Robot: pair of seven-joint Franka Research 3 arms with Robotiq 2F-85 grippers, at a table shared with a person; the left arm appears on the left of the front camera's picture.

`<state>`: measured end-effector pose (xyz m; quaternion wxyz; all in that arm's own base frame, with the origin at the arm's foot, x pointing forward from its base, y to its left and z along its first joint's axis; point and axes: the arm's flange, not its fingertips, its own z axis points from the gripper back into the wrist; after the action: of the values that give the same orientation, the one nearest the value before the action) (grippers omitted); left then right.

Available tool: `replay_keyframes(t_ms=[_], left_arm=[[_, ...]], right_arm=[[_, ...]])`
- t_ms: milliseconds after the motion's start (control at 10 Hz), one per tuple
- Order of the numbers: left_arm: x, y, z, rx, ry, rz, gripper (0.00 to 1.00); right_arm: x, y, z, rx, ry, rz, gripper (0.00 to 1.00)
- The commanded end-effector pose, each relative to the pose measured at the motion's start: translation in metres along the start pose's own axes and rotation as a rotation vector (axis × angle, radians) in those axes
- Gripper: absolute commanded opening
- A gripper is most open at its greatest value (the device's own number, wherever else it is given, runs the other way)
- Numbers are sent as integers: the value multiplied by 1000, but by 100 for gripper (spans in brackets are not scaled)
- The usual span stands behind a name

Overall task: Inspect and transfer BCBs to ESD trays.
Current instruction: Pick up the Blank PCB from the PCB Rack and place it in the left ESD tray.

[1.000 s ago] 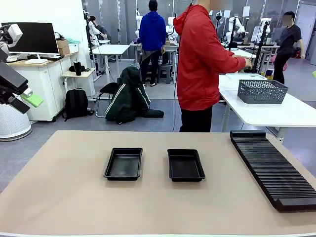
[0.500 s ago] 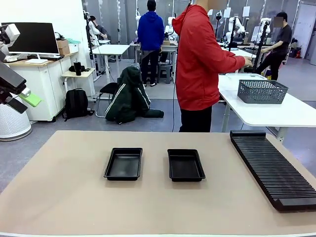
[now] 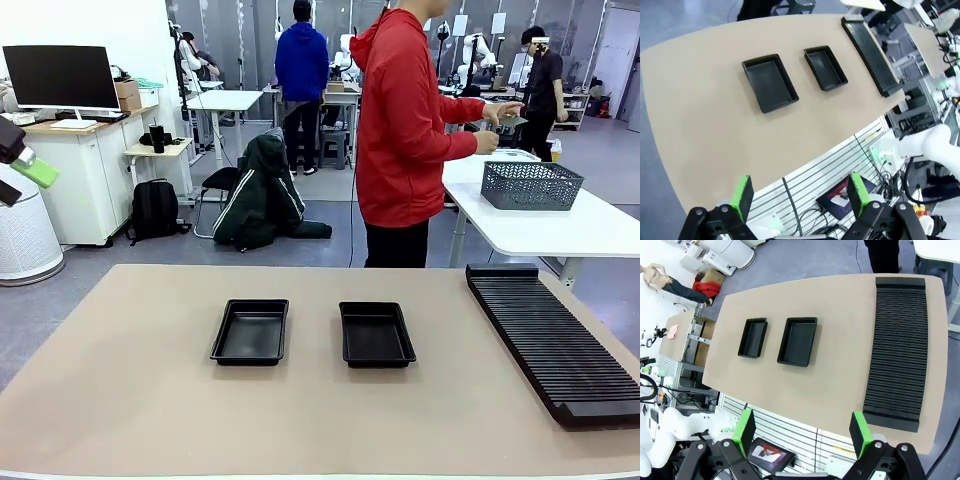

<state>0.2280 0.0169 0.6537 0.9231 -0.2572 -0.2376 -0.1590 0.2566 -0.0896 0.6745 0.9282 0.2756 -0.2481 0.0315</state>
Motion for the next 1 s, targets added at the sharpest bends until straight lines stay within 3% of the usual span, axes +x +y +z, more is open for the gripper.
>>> replay_keyframes(t_ms=[0, 900], left_arm=[[1, -11, 0, 53, -20, 48, 100], [16, -33, 13, 195, 15, 174, 100]], right_arm=[[-1, 0, -1, 1, 2, 0, 100], [-1, 0, -1, 1, 2, 0, 100]])
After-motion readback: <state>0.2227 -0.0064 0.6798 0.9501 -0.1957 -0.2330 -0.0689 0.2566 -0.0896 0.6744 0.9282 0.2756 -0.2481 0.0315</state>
